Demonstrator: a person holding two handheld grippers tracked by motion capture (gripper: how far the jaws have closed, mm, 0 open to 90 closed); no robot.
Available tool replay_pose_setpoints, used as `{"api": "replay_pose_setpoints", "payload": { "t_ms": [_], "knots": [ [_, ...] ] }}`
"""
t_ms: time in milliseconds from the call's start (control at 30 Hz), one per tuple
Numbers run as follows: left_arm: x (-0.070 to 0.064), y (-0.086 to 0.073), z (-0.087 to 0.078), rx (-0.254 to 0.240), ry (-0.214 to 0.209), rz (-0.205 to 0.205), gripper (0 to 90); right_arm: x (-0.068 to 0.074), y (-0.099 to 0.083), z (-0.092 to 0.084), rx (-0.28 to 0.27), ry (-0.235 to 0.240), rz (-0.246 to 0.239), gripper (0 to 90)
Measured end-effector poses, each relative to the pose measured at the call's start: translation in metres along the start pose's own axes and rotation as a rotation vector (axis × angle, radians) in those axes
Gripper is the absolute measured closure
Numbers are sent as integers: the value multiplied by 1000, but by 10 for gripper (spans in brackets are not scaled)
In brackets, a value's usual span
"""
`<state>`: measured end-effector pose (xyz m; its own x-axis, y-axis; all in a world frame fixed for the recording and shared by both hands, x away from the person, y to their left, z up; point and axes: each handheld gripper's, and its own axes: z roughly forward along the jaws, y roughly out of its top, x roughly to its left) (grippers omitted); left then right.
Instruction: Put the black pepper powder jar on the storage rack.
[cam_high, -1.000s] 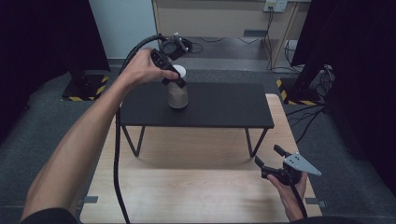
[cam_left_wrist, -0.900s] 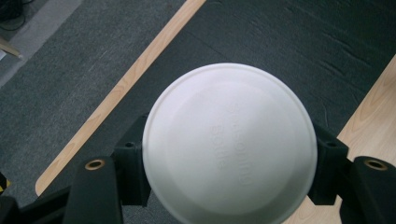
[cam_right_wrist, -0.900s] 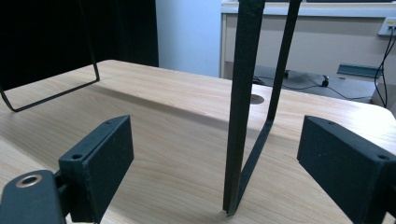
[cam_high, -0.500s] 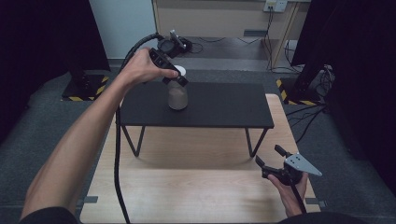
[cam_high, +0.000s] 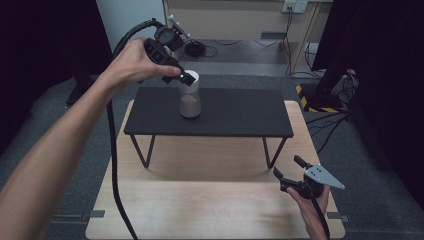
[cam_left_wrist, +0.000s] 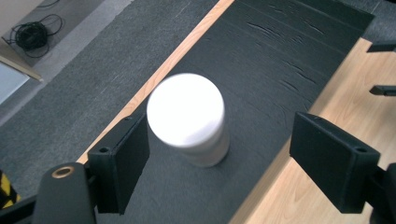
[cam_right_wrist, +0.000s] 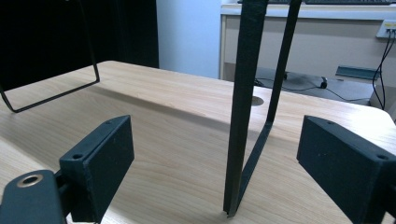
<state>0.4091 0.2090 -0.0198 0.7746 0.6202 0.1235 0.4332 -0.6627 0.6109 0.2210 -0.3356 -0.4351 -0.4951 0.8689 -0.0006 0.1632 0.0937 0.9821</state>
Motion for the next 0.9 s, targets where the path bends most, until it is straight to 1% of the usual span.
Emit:
{"api": "replay_pose_setpoints", "payload": {
  "t_ms": [33,67,167,200,233,433,533,567,600,733,900],
  "knots": [
    [-6,-2,-7,4,6,8,197,1,1,0,1,1,0,111],
    [-6,-2,-7,4,6,8,194,1,1,0,1,1,0,111],
    [-17,-8,-20,5,20,22,191,3,1,-1,2,3,-8,111],
    [-17,-8,-20,5,20,22,191,3,1,-1,2,3,-8,111],
    [-21,-11,-27,-1,20,21,193,4,2,-1,2,5,-11,111],
    [-34,-19,-47,-16,40,26,194,7,2,-2,3,8,-18,111],
    [-39,-23,-57,-24,49,25,194,7,3,-3,3,10,-22,111],
    [-39,-23,-57,-24,49,25,194,7,3,-3,3,10,-22,111],
    [-42,-26,-63,-26,58,26,194,8,3,-3,3,11,-25,111],
    [-47,-31,-73,-37,69,21,194,9,4,-4,-1,11,-28,111],
    [-50,-35,-80,-41,79,24,195,11,5,-4,-6,14,-33,113]
  ]
}}
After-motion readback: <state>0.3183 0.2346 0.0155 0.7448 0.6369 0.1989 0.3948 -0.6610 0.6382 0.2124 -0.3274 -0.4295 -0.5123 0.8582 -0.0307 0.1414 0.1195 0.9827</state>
